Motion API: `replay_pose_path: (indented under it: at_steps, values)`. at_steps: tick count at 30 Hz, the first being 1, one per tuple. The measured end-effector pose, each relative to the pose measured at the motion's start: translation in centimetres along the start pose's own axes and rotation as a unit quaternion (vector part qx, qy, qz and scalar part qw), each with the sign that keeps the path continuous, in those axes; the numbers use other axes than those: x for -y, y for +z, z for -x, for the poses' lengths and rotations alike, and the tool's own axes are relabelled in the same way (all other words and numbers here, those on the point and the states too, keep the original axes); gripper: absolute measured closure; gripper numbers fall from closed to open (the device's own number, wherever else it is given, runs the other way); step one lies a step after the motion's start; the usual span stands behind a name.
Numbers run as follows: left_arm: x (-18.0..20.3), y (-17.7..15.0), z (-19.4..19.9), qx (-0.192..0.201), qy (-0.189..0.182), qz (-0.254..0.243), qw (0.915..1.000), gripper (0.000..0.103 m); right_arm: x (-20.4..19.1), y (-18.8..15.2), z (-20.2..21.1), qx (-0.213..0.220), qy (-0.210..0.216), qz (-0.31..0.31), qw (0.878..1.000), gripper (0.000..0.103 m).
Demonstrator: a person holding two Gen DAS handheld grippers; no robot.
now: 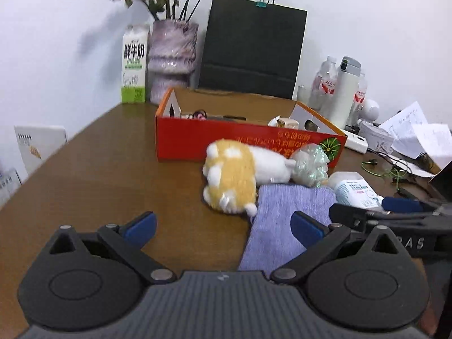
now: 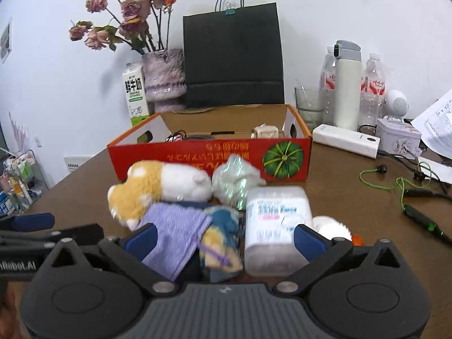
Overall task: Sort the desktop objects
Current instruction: 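Move both open tools back toward the plush dog and cotton-buds box, then grasp the yellow-white plush dog with the left tool while the right tool grasps the cotton-buds box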
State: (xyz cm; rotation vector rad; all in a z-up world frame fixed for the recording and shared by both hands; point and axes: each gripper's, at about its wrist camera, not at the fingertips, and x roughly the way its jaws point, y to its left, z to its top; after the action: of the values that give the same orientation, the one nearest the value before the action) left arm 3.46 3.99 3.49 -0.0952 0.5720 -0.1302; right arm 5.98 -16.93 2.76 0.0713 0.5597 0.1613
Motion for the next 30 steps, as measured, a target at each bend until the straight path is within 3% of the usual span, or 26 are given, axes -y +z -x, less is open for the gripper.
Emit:
replay_pose_path:
  at_steps: [8,23,26,28,30]
  values:
    - [0.5,-1.5,-0.3,-0.011,0.007,-0.034,0.9993,0.0,0.8,-1.8,0.6,0.008,0.001,-0.019,1.0,0.0]
    - [1.7,-1.5,-0.9,-0.013,0.02,-0.075,0.9969,0.0,1.5,-1.9,0.6,0.024,-0.046,-0.033,0.998,0.001]
    - [1.8,-1.0,-1.3,-0.024,0.017,-0.08,0.9963,0.0,2.5,-1.7,1.2,0.037,-0.021,-0.056,0.998,0.007]
    - [1.7,-0.6,-1.5,-0.031,0.004,-0.063,0.9975,0.0,3.0,-1.6,1.3,0.034,-0.004,-0.065,0.997,0.018]
    - [1.7,-0.2,-2.0,-0.037,-0.008,-0.055,0.9978,0.0,3.1,-1.5,1.2,0.034,-0.007,-0.063,0.997,0.023]
